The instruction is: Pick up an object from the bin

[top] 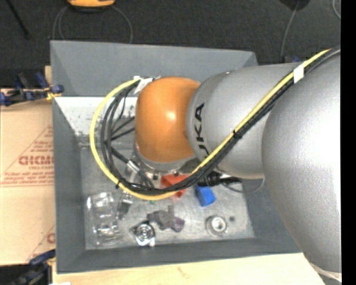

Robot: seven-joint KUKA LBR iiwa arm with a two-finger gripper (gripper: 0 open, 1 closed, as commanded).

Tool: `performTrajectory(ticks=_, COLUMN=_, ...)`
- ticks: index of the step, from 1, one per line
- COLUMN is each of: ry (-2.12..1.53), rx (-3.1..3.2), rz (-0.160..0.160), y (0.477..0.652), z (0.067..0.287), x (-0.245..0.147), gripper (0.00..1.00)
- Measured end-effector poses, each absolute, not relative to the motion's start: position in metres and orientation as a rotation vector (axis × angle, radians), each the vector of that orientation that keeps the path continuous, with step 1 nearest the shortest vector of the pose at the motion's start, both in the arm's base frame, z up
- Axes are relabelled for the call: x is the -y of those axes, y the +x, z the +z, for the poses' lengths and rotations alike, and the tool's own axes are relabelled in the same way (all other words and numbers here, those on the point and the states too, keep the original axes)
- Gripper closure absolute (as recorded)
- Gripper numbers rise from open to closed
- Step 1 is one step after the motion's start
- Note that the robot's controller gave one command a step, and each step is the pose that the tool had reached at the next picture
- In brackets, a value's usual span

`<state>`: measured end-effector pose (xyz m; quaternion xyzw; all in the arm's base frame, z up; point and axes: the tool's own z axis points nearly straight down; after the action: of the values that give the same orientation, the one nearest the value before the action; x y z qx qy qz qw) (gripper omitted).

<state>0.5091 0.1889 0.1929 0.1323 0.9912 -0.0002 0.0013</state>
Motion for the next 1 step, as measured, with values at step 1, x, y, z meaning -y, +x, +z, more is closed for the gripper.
performTrajectory(ticks=1, ry=0.021, rx=-3.144, rz=-0.005, y=0.5095, z=0.1122, x=-0.1422, gripper=0.0)
